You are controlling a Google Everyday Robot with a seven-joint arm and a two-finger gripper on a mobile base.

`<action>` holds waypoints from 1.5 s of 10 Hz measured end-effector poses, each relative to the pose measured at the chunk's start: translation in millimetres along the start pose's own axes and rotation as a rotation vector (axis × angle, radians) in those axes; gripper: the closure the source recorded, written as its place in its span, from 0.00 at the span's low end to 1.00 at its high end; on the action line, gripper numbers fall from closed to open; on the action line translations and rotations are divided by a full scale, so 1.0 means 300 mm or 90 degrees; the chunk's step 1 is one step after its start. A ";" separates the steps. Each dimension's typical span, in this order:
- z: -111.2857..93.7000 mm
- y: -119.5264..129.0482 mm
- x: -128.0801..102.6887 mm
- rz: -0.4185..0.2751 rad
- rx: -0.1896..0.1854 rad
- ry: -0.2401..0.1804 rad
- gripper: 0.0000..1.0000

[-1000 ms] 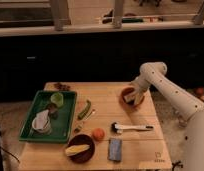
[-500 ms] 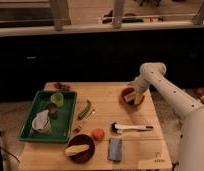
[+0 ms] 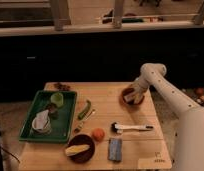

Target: Place eraser in table surface

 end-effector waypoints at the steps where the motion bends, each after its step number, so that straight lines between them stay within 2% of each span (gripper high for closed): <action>1: 0.011 0.006 0.007 0.005 -0.005 -0.004 0.58; 2: 0.020 0.011 0.015 0.009 -0.010 -0.009 0.71; 4: 0.037 0.014 0.010 0.008 -0.018 -0.018 0.88; 5: 0.048 0.020 0.004 0.006 -0.025 -0.022 0.96; 6: 0.056 0.024 -0.003 0.003 -0.031 -0.025 1.00; 10: 0.052 0.032 -0.018 -0.006 -0.035 -0.023 1.00; 11: 0.034 0.032 -0.051 -0.021 -0.036 -0.021 1.00; 12: -0.011 0.022 -0.086 -0.038 -0.029 -0.015 1.00; 15: -0.087 0.010 -0.142 -0.066 -0.018 0.001 1.00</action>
